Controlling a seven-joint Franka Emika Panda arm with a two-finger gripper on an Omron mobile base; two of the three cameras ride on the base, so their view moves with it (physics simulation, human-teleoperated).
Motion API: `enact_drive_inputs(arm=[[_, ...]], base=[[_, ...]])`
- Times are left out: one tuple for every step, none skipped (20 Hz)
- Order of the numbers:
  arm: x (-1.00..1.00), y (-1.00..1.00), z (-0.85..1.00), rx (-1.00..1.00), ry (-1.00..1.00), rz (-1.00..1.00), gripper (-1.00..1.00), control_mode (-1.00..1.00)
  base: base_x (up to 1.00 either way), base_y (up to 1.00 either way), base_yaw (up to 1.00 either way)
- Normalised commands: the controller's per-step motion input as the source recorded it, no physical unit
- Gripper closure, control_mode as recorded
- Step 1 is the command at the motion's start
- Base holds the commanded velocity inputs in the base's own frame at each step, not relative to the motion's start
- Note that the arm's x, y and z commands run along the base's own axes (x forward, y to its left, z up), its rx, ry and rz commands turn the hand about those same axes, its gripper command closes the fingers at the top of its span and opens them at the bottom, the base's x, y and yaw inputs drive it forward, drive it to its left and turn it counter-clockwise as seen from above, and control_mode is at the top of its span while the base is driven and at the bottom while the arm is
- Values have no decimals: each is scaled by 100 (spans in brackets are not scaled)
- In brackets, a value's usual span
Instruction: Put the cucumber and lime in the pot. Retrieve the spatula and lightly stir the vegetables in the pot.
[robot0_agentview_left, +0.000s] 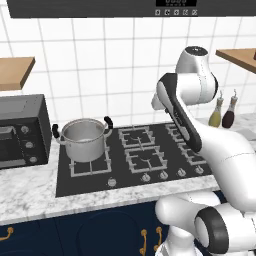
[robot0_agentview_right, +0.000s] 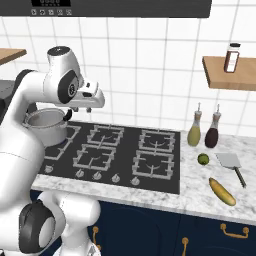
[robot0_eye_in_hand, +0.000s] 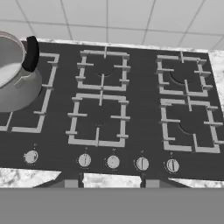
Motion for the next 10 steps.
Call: enact_drive_inputs(arm=[[0,1,0,-1,0,0,-100,-100],[-40,9,0,-9,0,0,-100,-100],[-18,0,-17,-13,0,0,-100,-100],[-24,0,-6,-25,0,0,-100,-100],[-23,-49,-6,-23,0,3,-100,-100],[-23,-53,-20,-32,0,4,-100,-100],[-35,-95,-21,-29,0,3,-100,-100],[-26,-98,-35,-31,0,5,-100,-100],[-31,-100,-29,-34,0,8,-100,-100],[-20,-100,-36,-31,0,11,-100,-100]], base=[[0,0,0],[0,0,0],[0,0,0],[0,0,0],[0,0,0],[0,0,0],[0,0,0],[0,0,0],[0,0,0],[0,0,0]])
